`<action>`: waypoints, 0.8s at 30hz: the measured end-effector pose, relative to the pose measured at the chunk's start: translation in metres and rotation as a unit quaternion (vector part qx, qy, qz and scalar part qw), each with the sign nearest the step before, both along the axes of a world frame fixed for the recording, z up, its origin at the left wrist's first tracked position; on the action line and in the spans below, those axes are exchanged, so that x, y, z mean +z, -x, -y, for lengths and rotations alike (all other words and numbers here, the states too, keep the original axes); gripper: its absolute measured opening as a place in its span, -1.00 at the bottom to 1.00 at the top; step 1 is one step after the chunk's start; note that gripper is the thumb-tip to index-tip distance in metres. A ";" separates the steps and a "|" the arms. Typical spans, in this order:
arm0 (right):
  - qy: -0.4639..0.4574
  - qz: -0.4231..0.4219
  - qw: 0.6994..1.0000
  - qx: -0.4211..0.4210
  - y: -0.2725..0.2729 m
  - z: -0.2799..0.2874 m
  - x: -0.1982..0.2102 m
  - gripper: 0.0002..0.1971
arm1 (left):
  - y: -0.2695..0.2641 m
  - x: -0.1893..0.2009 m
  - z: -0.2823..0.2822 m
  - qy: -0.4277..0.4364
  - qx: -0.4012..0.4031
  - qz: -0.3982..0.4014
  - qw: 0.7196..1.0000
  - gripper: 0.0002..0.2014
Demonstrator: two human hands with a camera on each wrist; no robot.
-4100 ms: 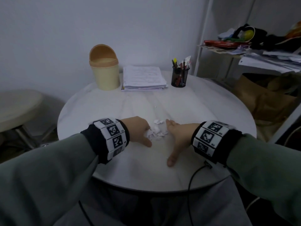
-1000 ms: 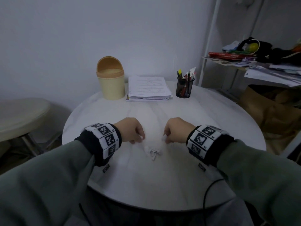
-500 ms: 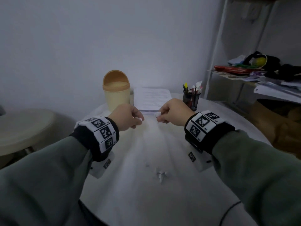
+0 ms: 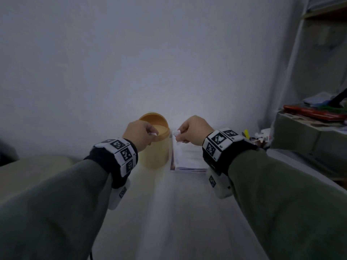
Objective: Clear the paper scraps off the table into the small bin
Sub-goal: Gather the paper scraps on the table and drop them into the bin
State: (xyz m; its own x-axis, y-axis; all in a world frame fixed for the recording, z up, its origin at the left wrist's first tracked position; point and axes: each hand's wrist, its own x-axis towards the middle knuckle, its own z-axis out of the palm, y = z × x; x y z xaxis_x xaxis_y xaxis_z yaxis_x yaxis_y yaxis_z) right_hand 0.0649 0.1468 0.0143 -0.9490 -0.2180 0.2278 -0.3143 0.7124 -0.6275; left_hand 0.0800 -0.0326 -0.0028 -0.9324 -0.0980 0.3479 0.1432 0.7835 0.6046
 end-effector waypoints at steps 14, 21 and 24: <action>-0.052 -0.038 0.998 0.015 0.114 0.066 -0.009 -0.82 | 0.101 -0.022 0.035 0.016 0.031 -0.044 0.998 -0.88; -0.134 -0.057 0.988 0.059 0.123 0.070 -0.029 -0.76 | 0.104 -0.049 0.037 -0.011 0.036 -0.093 0.995 -0.92; -0.142 -0.057 0.986 0.060 0.124 0.072 -0.030 -0.76 | 0.106 -0.050 0.039 -0.019 0.030 -0.095 0.995 -0.88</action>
